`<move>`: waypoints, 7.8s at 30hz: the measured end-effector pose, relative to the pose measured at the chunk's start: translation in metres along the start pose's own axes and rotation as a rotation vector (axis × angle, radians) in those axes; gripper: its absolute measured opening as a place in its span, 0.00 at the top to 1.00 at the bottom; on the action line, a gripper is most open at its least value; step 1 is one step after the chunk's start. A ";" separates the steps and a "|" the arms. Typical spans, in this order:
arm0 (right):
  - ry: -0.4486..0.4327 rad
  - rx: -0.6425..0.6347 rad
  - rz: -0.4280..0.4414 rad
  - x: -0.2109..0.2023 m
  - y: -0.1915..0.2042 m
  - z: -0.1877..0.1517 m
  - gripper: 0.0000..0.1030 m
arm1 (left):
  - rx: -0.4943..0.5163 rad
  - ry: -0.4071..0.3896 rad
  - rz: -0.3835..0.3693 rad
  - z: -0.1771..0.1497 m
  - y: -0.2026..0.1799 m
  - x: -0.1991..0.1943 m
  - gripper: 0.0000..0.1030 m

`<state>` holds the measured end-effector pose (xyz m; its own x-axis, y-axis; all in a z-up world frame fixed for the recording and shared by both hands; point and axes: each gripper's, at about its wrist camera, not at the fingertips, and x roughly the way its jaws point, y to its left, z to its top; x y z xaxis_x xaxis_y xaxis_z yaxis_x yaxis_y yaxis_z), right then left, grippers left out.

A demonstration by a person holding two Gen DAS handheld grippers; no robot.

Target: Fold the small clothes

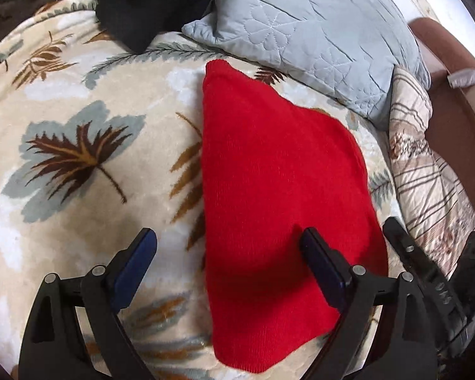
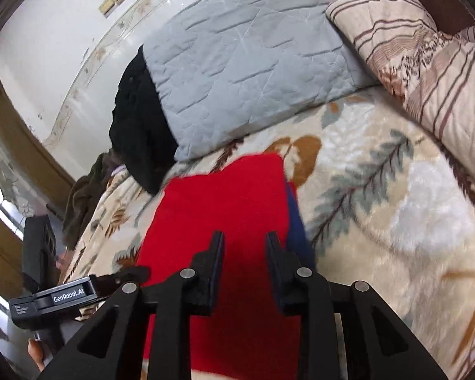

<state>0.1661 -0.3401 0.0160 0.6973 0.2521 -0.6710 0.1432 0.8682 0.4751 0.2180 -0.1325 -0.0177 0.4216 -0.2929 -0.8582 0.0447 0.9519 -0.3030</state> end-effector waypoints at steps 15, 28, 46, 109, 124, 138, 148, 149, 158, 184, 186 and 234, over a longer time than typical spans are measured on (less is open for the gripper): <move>0.001 0.010 -0.066 -0.001 -0.006 -0.023 0.91 | 0.024 0.034 0.027 -0.014 -0.006 -0.002 0.09; -0.065 0.195 -0.006 -0.005 -0.032 -0.002 0.65 | -0.090 0.069 -0.156 0.014 0.020 -0.010 0.06; 0.144 0.202 0.074 0.049 -0.069 0.037 0.33 | -0.252 0.213 -0.383 0.039 0.048 0.039 0.06; -0.068 0.062 0.186 -0.036 0.057 -0.066 0.54 | 0.010 -0.062 -0.069 -0.053 0.081 -0.098 0.25; 0.051 -0.131 0.033 0.006 0.076 -0.073 0.85 | -0.053 0.047 -0.040 -0.043 0.104 -0.048 0.15; 0.070 -0.252 0.059 -0.049 0.102 -0.102 0.76 | 0.150 -0.028 0.042 -0.091 0.079 -0.102 0.10; 0.131 -0.179 -0.054 -0.065 0.088 -0.122 0.60 | 0.231 0.022 0.072 -0.124 0.068 -0.093 0.09; 0.107 -0.170 -0.056 -0.075 0.088 -0.121 0.60 | 0.237 0.012 0.070 -0.124 0.067 -0.099 0.09; 0.174 -0.086 -0.138 -0.072 0.053 -0.142 0.61 | 0.216 0.049 0.072 -0.132 0.076 -0.089 0.09; 0.265 -0.268 -0.368 -0.097 0.066 -0.135 0.36 | 0.309 -0.096 0.161 -0.161 0.071 -0.132 0.06; 0.264 -0.285 -0.397 -0.104 0.066 -0.135 0.34 | 0.338 -0.116 0.192 -0.166 0.067 -0.136 0.06; 0.046 -0.420 -0.454 -0.173 0.094 -0.162 0.00 | 0.374 -0.195 0.252 -0.217 0.038 -0.165 0.06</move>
<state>-0.0549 -0.2328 0.0845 0.5988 -0.1720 -0.7822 0.1234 0.9848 -0.1222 -0.0469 -0.0676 0.0228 0.6212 -0.0612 -0.7813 0.2269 0.9683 0.1045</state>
